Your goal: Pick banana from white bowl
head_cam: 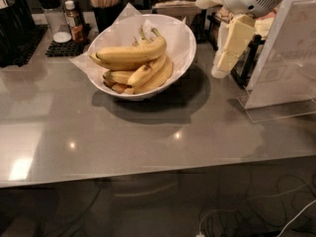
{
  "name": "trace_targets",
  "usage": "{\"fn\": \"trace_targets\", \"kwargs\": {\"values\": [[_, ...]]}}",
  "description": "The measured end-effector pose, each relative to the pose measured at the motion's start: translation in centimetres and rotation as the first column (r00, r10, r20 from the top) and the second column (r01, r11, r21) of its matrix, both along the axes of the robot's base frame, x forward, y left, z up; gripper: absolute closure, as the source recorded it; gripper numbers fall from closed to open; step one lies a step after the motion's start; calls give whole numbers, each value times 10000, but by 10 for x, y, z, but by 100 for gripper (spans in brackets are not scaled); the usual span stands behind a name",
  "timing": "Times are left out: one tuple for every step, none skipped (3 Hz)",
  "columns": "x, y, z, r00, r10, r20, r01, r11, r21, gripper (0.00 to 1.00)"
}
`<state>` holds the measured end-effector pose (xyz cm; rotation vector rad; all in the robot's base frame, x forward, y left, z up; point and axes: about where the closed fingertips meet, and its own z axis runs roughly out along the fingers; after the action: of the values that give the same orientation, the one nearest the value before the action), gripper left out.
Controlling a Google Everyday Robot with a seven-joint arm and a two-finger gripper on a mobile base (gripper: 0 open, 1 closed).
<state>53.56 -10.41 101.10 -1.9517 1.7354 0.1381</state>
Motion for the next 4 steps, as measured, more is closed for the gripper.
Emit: {"fn": "trace_targets", "kwargs": {"values": [[31,29,5,9958,900,164,-908,9940,615,0],[52,63,5,9833,1813,185,-1822,9761,1186,0],[55,65,6,9842,1746,304,-1770,9763,1247,0],[64,77,4,9793,1988,391,-2024,9684,1460,0]]}}
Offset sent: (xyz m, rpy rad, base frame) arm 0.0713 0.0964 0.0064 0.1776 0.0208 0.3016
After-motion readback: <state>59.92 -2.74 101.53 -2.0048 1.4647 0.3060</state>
